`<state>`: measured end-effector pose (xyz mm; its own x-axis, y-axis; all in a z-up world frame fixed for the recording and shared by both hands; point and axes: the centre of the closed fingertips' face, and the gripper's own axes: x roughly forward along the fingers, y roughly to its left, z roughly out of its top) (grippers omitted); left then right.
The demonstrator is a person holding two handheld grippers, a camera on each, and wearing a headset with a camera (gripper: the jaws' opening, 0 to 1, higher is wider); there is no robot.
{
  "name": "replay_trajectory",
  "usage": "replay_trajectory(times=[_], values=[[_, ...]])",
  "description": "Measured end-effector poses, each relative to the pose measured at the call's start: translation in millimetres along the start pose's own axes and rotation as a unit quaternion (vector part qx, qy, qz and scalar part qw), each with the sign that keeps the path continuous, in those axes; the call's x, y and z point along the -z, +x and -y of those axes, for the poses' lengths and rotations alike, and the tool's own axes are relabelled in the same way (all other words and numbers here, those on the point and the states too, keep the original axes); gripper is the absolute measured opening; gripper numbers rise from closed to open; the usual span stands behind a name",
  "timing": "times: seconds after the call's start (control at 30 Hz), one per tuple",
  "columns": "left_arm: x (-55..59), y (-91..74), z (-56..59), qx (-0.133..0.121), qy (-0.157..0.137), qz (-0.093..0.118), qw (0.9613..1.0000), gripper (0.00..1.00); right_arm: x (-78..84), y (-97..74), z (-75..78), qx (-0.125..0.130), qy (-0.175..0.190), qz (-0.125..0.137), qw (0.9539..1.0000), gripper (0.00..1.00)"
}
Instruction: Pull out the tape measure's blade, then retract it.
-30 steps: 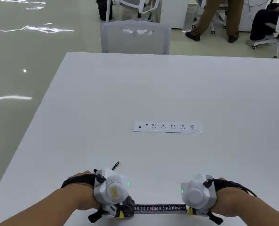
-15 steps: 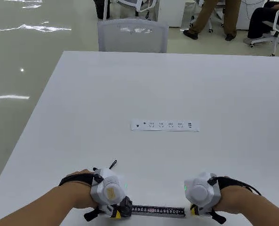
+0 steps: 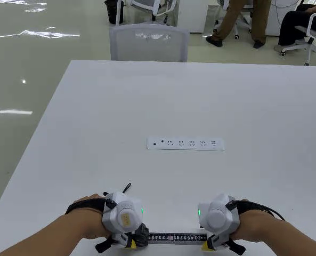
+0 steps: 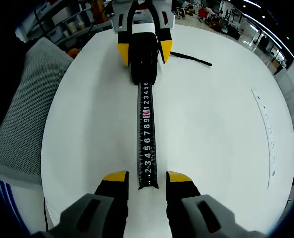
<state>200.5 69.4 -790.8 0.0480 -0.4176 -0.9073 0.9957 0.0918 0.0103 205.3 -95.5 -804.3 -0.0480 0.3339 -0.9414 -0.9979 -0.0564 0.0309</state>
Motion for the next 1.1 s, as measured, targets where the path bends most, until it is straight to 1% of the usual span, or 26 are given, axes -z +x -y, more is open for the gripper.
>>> replay_trajectory(times=[0.07, 0.17, 0.2, 0.27, 0.33, 0.37, 0.4, 0.47, 0.6, 0.67, 0.73, 0.93, 1.07, 1.1], values=[[-0.2, 0.0, 0.4, 0.001, -0.001, 0.0, 1.0, 0.34, 0.7, 4.4, 3.0, 0.006, -0.006, -0.007, 0.9999, 0.29], [0.7, 1.2, -0.1, 0.002, -0.004, 0.002, 1.0, 0.34, 3.7, 10.4, 1.6, -0.001, -0.007, -0.013, 0.9999, 0.24], [-0.4, 0.7, 0.2, 0.002, -0.006, 0.003, 1.0, 0.34, 4.0, 9.5, 4.8, 0.009, -0.018, -0.011, 0.9997, 0.21], [-1.3, 0.5, 0.5, 0.003, -0.007, 0.004, 1.0, 0.34, 2.6, 1.3, 0.3, 0.007, -0.017, -0.012, 0.9998, 0.2], [-0.7, 1.6, -0.1, 0.004, -0.009, 0.005, 0.9999, 0.34, 5.0, 5.9, -1.2, 0.003, -0.023, -0.017, 0.9996, 0.16], [-0.3, 2.2, -0.5, 0.003, -0.009, 0.005, 0.9999, 0.34, 4.9, 6.0, -1.3, 0.006, -0.024, -0.017, 0.9995, 0.15], [-0.3, 2.5, -0.7, 0.004, -0.008, 0.004, 0.9999, 0.34, 5.8, 6.1, -1.5, 0.007, -0.011, -0.02, 0.9997, 0.15], [-0.9, 2.1, -0.1, 0.003, -0.008, 0.005, 1.0, 0.34, 8.3, 7.8, 0.0, 0.006, -0.018, -0.024, 0.9995, 0.14], [-1.3, 2.2, -0.6, 0.001, -0.011, 0.004, 0.9999, 0.34, 9.6, 6.3, 1.3, 0.005, -0.008, -0.03, 0.9995, 0.13], [-0.7, 3.2, -1.5, 0.0, -0.013, 0.004, 0.9999, 0.34, 12.4, 8.1, 3.6, 0.005, -0.011, -0.029, 0.9995, 0.13], [-0.9, 3.1, -2.1, 0.0, -0.015, 0.005, 0.9999, 0.34, 10.7, 6.1, 2.2, 0.005, -0.009, -0.028, 0.9996, 0.13], [-3.0, 1.8, -3.1, -0.001, -0.024, 0.009, 0.9997, 0.34, 16.7, 4.4, 4.0, 0.006, -0.008, -0.034, 0.9994, 0.13], [-5.1, 0.1, -2.0, -0.001, -0.023, 0.01, 0.9997, 0.34, 17.5, 1.2, 2.3, 0.005, -0.008, -0.037, 0.9993, 0.13], [-5.4, -0.1, -1.9, -0.001, -0.022, 0.01, 0.9997, 0.34, 19.5, 2.9, 3.4, 0.005, -0.009, -0.038, 0.9992, 0.13]])
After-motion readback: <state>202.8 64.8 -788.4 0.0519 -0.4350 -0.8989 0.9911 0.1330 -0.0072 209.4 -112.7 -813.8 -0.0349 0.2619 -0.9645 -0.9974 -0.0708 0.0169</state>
